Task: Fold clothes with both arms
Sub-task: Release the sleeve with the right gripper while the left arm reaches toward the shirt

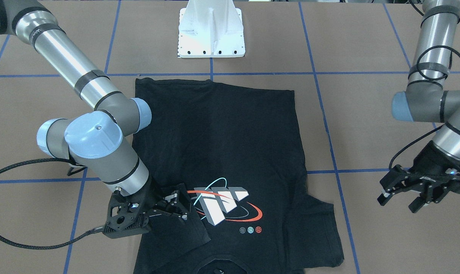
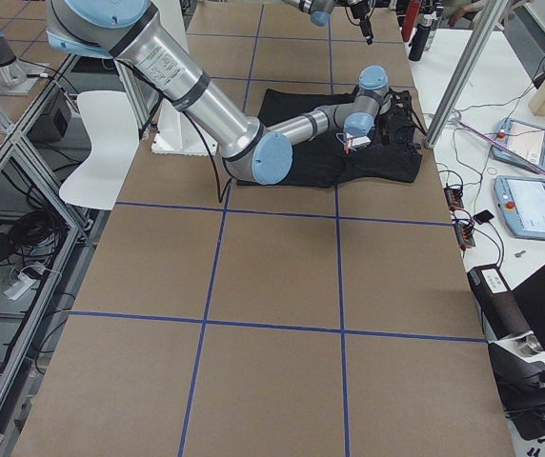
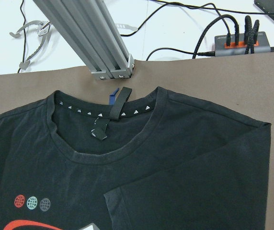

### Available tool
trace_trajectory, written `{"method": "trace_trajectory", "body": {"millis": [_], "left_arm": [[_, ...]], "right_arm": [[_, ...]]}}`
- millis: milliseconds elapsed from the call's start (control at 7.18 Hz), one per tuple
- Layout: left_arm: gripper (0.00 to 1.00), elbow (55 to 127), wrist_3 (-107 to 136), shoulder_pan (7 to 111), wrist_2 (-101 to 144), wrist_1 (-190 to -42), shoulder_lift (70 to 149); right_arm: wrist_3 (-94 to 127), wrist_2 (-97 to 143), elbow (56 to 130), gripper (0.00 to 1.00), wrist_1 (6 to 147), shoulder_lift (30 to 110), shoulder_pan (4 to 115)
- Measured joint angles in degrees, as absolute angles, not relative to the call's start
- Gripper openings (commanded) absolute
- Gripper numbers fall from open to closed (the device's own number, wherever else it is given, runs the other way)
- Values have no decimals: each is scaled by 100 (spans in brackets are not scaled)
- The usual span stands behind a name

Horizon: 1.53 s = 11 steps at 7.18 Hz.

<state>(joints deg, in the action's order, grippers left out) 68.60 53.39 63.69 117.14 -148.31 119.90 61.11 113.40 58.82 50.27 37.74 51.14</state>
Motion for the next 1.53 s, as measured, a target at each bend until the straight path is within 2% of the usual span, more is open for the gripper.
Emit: {"method": "trace_trajectory", "body": {"millis": [279, 557, 696, 1254, 1532], "left_arm": [[97, 6062, 5842, 5892, 10706, -15120, 12608], [92, 4877, 5939, 5693, 10013, -15610, 13219], [82, 4550, 5946, 5623, 9816, -15736, 13376], [74, 3915, 5950, 5221, 9329, -15836, 13650], [74, 3530, 5945, 5190, 9198, -15956, 13790]], "right_arm": [[6127, 11690, 6206, 100, 5224, 3927, 5252], [6186, 12077, 6613, 100, 5339, 4169, 5334], [6208, 12150, 6854, 100, 5384, 4344, 5338], [6225, 12152, 7047, 100, 5398, 4528, 5324], [6230, 12147, 7049, 100, 5397, 4520, 5319]]}}
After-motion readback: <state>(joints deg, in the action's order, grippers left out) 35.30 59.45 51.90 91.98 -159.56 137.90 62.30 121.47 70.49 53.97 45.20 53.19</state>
